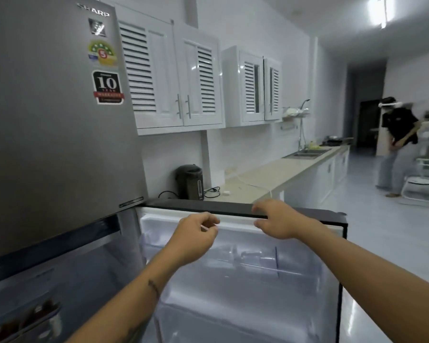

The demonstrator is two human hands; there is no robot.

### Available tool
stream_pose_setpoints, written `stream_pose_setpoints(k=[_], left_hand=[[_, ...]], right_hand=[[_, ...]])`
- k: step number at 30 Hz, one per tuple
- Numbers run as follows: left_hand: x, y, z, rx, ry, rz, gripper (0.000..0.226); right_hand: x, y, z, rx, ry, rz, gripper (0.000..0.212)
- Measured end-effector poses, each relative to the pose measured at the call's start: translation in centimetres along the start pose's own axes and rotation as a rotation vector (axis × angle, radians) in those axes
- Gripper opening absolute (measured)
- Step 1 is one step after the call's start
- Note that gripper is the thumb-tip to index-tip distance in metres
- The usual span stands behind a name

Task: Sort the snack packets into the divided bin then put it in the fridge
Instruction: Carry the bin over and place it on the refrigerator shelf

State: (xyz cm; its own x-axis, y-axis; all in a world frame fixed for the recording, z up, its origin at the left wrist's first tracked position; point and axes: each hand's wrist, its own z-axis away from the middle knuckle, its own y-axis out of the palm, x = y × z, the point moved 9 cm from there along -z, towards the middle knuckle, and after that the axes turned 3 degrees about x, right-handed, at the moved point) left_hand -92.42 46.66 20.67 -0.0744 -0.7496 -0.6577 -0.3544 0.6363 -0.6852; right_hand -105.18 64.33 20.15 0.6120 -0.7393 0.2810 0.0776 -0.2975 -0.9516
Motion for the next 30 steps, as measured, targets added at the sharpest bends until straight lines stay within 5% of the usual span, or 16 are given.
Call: stream_pose_setpoints(k=[10, 22, 30], left_hand=[[-2.5, 12.4, -10.8, 0.044, 0.003, -0.589, 0.046], [0.5, 9.1, -3.7, -0.169, 0.147, -0.325, 0.049], [3.4, 1.7, 6.5, -0.122, 0.041, -0.209, 0.047]], right_hand=[[-7.8, 0.2, -5.0, -0.002, -0.045, 0.036, 0.043], [-3.5, 0.9, 2.1, 0.048, -0.166, -0.013, 0.048], [9.0, 3.7, 11.9, 0.185, -0.306, -0.101, 0.060]])
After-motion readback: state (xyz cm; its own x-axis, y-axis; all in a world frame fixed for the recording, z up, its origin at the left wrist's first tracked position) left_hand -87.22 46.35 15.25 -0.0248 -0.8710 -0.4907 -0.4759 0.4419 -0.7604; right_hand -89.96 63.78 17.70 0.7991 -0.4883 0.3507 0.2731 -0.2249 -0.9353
